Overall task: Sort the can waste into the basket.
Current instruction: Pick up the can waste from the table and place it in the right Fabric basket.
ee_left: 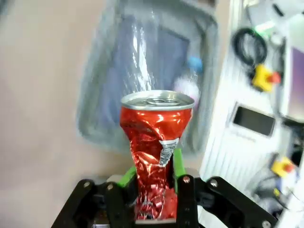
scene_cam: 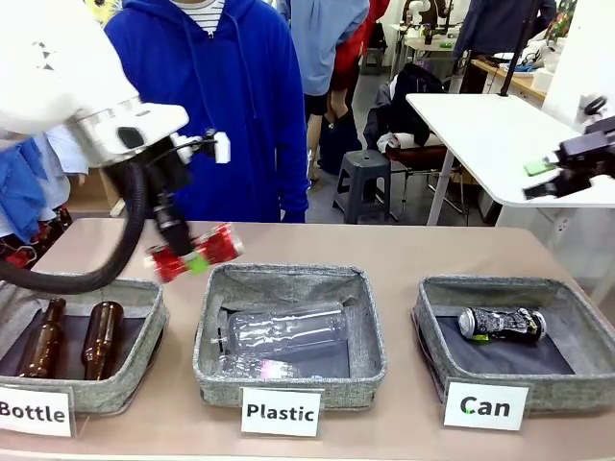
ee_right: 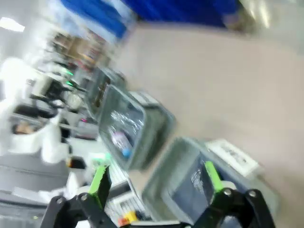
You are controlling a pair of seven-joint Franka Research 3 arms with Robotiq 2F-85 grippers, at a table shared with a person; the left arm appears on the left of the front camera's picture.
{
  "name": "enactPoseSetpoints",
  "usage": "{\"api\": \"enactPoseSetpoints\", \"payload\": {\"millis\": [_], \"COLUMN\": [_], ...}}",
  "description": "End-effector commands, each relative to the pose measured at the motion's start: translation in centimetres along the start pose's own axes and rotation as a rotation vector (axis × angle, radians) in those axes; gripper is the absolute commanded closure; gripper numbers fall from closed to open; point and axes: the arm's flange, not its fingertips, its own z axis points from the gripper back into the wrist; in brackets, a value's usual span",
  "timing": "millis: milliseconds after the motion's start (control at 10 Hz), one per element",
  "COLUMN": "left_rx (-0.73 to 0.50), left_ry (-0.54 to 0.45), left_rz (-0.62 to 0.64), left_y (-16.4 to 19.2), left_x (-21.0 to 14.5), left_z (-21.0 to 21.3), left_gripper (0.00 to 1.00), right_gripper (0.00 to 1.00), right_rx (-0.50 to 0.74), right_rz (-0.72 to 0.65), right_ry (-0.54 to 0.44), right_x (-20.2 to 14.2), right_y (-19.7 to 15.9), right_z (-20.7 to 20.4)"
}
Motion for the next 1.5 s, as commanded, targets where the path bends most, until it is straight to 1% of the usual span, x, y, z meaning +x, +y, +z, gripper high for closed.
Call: {"api": "enactPoseSetpoints", "payload": {"millis": [0, 100, 200, 300, 400, 500, 600, 700, 900, 1000, 1200, 1300, 1400], "left_rx": [0.08, 0.107, 0.072, 0.007, -0.064, -0.024, -0.033, -0.07, -0.102, -0.102, -0.093, -0.08, -0.066], "left_ry": [-0.146, -0.167, -0.205, -0.211, -0.178, -0.163, -0.148, -0.096, -0.025, -0.011, 0.012, 0.015, 0.021], "left_rz": [-0.168, -0.239, -0.321, -0.38, -0.442, -0.49, -0.494, -0.46, -0.445, -0.438, -0.439, -0.446, -0.448], "left_y": [-2.3, -3.2, -5.1, -7.4, -9.5, -11.5, -12.8, -13.0, -12.6, -12.4, -11.9, -12.1, -12.0], "left_x": [7.3, 11.5, 16.0, 20.8, 24.6, 28.0, 31.6, 35.1, 37.7, 37.8, 37.7, 37.5, 37.3], "left_z": [-4.3, -6.4, -8.3, -10.5, -12.5, -14.2, -16.1, -18.5, -21.7, -22.4, -22.5, -22.5, -22.5], "left_gripper": [0.74, 0.74, 0.74, 0.74, 0.74, 0.74, 0.74, 0.74, 0.74, 0.74, 0.74, 0.17, 0.17], "right_gripper": [0.0, 0.0, 0.0, 0.0, 0.0, 0.0, 0.0, 0.0, 0.0, 0.0, 0.0, 0.0, 0.0], "right_rx": [-0.305, -0.339, -0.355, -0.369, -0.354, -0.325, -0.313, -0.345, -0.345, -0.345, -0.345, -0.345, -0.345], "right_rz": [-0.03, -0.017, -0.034, -0.103, -0.108, -0.031, 0.041, -0.088, -0.088, -0.088, -0.088, -0.088, -0.088], "right_ry": [0.198, 0.177, 0.129, 0.058, 0.017, 0.024, 0.017, 0.053, 0.053, 0.053, 0.053, 0.053, 0.053], "right_x": [-6.2, -9.1, -11.7, -13.9, -15.5, -16.5, -17.4, -16.7, -16.7, -16.7, -16.7, -16.7, -16.7], "right_y": [4.7, 4.7, 4.7, 4.4, 4.1, 4.2, 4.3, 4.2, 4.2, 4.2, 4.2, 4.2, 4.2], "right_z": [4.6, 7.3, 9.0, 10.1, 10.4, 10.1, 9.9, 11.8, 11.8, 11.8, 11.8, 11.8, 11.8]}}
